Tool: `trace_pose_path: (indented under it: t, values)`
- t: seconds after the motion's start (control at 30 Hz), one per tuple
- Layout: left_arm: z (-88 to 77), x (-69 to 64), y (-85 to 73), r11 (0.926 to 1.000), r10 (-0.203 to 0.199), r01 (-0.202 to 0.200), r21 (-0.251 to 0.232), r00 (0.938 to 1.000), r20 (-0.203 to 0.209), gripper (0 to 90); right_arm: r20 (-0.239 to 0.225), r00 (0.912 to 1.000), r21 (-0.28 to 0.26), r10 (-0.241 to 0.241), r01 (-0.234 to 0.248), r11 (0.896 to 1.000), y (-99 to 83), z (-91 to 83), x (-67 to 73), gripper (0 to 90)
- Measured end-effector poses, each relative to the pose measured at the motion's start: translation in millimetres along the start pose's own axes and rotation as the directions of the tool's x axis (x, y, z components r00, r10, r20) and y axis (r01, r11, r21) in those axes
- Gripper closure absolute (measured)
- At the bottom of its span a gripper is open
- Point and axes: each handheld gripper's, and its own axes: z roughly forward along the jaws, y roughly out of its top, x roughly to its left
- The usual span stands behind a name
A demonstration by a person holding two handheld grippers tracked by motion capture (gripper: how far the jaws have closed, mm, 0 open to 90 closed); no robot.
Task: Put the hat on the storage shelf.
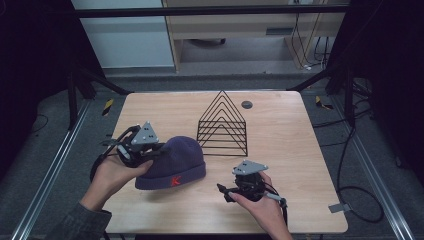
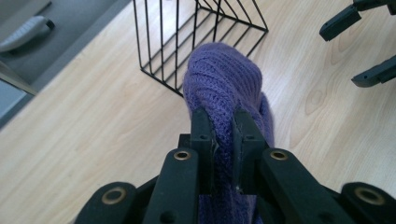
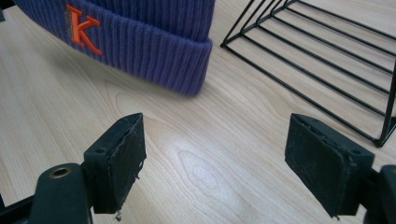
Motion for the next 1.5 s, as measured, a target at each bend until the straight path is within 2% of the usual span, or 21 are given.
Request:
trace_pose_path:
  t: [0.17, 0.27, 0.4, 0.43, 0.53, 0.6, 0.73, 0.8, 0.93, 1.07, 1.13, 1.27, 1.3, 1.4, 1.43, 1.5]
  values:
    - [-9.9, 11.4, 6.0, 0.9999, 0.002, -0.003, -0.011, 1.0000, -0.005, 80.8, -0.001, 0.9999, -0.015, -0.014, 0.014, 1.000, 9.3, 0.0, 2.4, 21.8]
    - [-22.1, 19.0, 11.9, 0.9995, 0.013, -0.013, -0.029, 0.9999, -0.011, 80.9, -0.003, 0.9997, -0.019, -0.024, 0.024, 1.000, 15.8, 2.3, 2.8, 23.7]
    - [-32.9, 22.0, 16.1, 0.9985, 0.013, -0.014, -0.052, 0.9998, -0.016, 80.8, -0.012, 0.9989, -0.021, -0.046, 0.046, 0.999, 24.8, 5.4, 6.3, 25.9]
    - [-36.3, 22.7, 17.5, 0.9982, 0.016, -0.017, -0.057, 0.9998, -0.015, 80.8, -0.015, 0.9977, -0.026, -0.066, 0.066, 0.998, 32.5, 7.6, 9.2, 27.0]
    - [-46.9, 22.8, 22.8, 0.9969, 0.025, -0.027, -0.074, 0.9995, -0.016, 80.8, -0.030, 0.9960, -0.033, -0.084, 0.083, 0.996, 45.8, 12.0, 11.9, 28.7]
    - [-49.4, 22.8, 24.5, 0.9966, 0.028, -0.029, -0.078, 0.9996, -0.009, 80.8, -0.042, 0.9954, -0.033, -0.087, 0.085, 0.996, 50.4, 14.1, 12.1, 29.0]
    - [-55.5, 23.3, 30.0, 0.9948, 0.043, -0.044, -0.092, 0.9990, -0.008, 80.7, -0.062, 0.9925, -0.042, -0.105, 0.103, 0.994, 71.5, 20.9, 10.6, 31.0]
    - [-59.5, 24.1, 33.4, 0.9936, 0.056, -0.057, -0.098, 0.9984, -0.012, 80.7, -0.081, 0.9903, -0.046, -0.113, 0.109, 0.993, 84.7, 23.8, 8.4, 29.1]
    - [-63.6, 24.7, 36.1, 0.9914, 0.062, -0.062, -0.115, 0.9980, -0.007, 80.7, -0.091, 0.9879, -0.048, -0.126, 0.122, 0.991, 93.7, 25.5, 6.1, 28.0]
    - [-65.2, 24.4, 39.4, 0.9888, 0.084, -0.085, -0.123, 0.9964, -0.007, 80.7, -0.119, 0.9836, -0.032, -0.136, 0.133, 0.991, 105.4, 30.3, 2.0, 27.9]
    - [-65.8, 23.9, 42.0, 0.9867, 0.102, -0.102, -0.126, 0.9948, -0.008, 80.7, -0.130, 0.9820, -0.031, -0.137, 0.135, 0.990, 108.5, 30.8, 1.2, 29.2]
    - [-67.0, 24.2, 45.0, 0.9848, 0.106, -0.106, -0.138, 0.9944, -0.006, 80.7, -0.140, 0.9797, -0.023, -0.144, 0.142, 0.990, 112.7, 32.7, -0.5, 29.9]
    - [-67.5, 25.2, 46.9, 0.9834, 0.105, -0.105, -0.148, 0.9944, -0.005, 80.7, -0.161, 0.9748, -0.021, -0.155, 0.153, 0.988, 115.0, 34.7, 0.2, 33.3]
    - [-67.7, 26.8, 48.4, 0.9828, 0.102, -0.101, -0.154, 0.9948, -0.005, 80.7, -0.176, 0.9695, -0.029, -0.171, 0.168, 0.985, 117.6, 35.2, 0.8, 45.9]
    - [-67.8, 27.7, 49.0, 0.9832, 0.100, -0.100, -0.153, 0.9950, -0.008, 80.7, -0.176, 0.9695, -0.029, -0.171, 0.168, 0.985, 117.6, 35.2, 0.8, 45.9]
    - [-67.3, 31.2, 50.2, 0.9829, 0.083, -0.084, -0.164, 0.9965, -0.012, 80.6, -0.177, 0.9679, -0.036, -0.178, 0.175, 0.984, 119.0, 31.5, -0.6, 62.2]
